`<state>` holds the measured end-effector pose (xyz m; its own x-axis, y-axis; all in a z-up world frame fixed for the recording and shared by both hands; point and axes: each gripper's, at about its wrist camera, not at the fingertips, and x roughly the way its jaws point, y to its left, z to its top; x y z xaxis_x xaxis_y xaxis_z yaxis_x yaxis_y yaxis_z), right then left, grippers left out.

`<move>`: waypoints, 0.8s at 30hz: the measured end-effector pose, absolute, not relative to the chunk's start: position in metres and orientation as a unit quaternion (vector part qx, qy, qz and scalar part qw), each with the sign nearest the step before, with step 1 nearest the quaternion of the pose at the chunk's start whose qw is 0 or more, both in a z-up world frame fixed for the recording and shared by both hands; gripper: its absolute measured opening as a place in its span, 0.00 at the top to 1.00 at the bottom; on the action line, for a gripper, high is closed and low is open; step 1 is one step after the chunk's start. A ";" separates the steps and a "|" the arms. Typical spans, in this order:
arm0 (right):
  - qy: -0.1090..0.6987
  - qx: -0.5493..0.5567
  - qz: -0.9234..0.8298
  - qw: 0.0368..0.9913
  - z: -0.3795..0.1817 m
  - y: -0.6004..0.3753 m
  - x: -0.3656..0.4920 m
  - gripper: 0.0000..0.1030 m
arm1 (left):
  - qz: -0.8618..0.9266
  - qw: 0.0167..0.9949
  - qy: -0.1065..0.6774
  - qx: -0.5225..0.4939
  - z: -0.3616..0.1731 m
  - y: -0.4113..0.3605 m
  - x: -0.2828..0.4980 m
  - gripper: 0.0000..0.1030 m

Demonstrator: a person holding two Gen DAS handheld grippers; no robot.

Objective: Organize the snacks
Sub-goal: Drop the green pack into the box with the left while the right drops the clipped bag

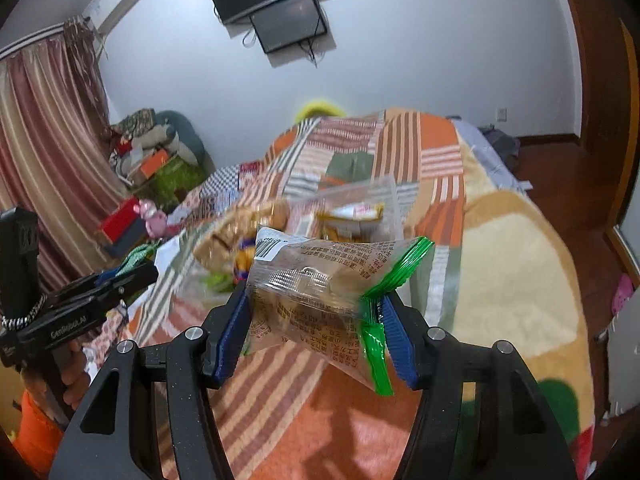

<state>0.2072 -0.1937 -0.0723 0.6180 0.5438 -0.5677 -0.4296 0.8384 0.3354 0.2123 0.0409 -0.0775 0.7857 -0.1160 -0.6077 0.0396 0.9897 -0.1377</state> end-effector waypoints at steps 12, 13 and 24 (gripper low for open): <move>0.341 0.081 0.262 0.899 -0.078 -0.178 0.249 0.44 | -0.029 0.939 0.336 -0.066 -0.096 0.037 0.256 0.58; 0.347 0.080 0.262 0.897 -0.082 -0.175 0.253 0.44 | -0.031 0.937 0.340 -0.068 -0.101 0.037 0.261 0.58; 0.380 0.052 0.266 0.884 -0.109 -0.160 0.267 0.43 | -0.034 0.932 0.356 -0.058 -0.124 0.025 0.281 0.58</move>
